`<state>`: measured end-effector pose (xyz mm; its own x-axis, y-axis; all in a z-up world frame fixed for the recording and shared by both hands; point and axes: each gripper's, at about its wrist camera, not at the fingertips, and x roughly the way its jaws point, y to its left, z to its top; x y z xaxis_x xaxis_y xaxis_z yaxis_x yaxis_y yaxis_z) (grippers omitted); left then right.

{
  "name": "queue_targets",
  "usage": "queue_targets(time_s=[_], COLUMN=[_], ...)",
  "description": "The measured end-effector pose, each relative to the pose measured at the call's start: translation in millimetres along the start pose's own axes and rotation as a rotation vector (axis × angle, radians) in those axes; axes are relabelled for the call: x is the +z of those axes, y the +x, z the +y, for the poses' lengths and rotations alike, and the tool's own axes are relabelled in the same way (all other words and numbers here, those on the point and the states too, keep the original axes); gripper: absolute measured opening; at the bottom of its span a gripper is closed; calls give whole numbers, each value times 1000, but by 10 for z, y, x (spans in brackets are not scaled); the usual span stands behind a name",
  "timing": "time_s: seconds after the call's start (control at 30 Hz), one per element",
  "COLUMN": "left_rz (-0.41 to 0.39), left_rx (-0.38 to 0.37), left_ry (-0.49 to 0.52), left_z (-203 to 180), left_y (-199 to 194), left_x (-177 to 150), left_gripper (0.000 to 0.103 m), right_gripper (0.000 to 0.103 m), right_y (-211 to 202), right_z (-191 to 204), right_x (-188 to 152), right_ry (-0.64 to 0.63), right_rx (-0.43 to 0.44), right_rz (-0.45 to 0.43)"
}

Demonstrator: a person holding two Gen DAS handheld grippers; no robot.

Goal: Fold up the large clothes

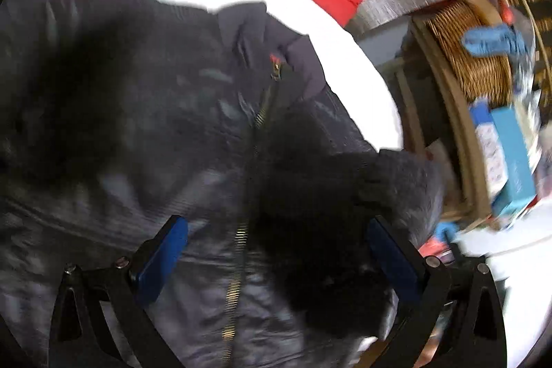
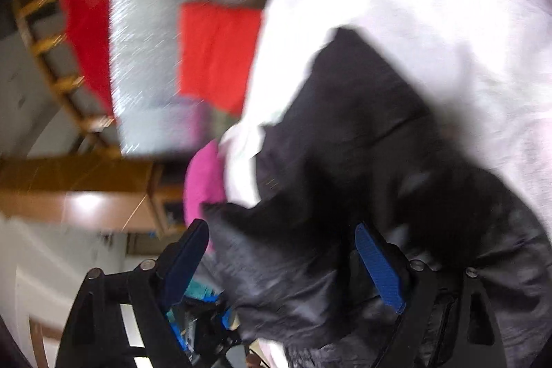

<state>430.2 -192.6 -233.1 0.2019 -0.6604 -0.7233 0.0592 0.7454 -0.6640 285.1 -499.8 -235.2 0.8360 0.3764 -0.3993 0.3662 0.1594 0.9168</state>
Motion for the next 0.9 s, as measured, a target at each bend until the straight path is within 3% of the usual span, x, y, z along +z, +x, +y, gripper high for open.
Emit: queue_targets(time_s=[0.3,0.43,0.5,0.57,0.73,0.8,0.9], left_rz=[120,132,135,143,35,-32,-219], left_rx=[-270,-290,-293,-296,-257,-224,-126], left_ry=[-118,-109,-119,-119,-87,-51,80], left_z=[-294,-526,-607,-639,-629,-648,-729], left_y=[382,436,457,447,278,90,-408], left_x=[-7,-49,-91,-102,-39,-20,-2], left_gripper=[102,101,88,61,30,27,27], right_gripper=[89,89,89,89,89,89,89], right_y=[-141,-138,-134,-183,-237,-256,-251], right_z=[-120,-180,-194,-238,-294,-301,-319], right_x=[270,313,328,338,336,337,342], right_ry=[103,130,134,139,125,119,119], right_rx=[8,14,6,2,-11,-17,-30], right_rz=[-1,12,14,14,19,19,23])
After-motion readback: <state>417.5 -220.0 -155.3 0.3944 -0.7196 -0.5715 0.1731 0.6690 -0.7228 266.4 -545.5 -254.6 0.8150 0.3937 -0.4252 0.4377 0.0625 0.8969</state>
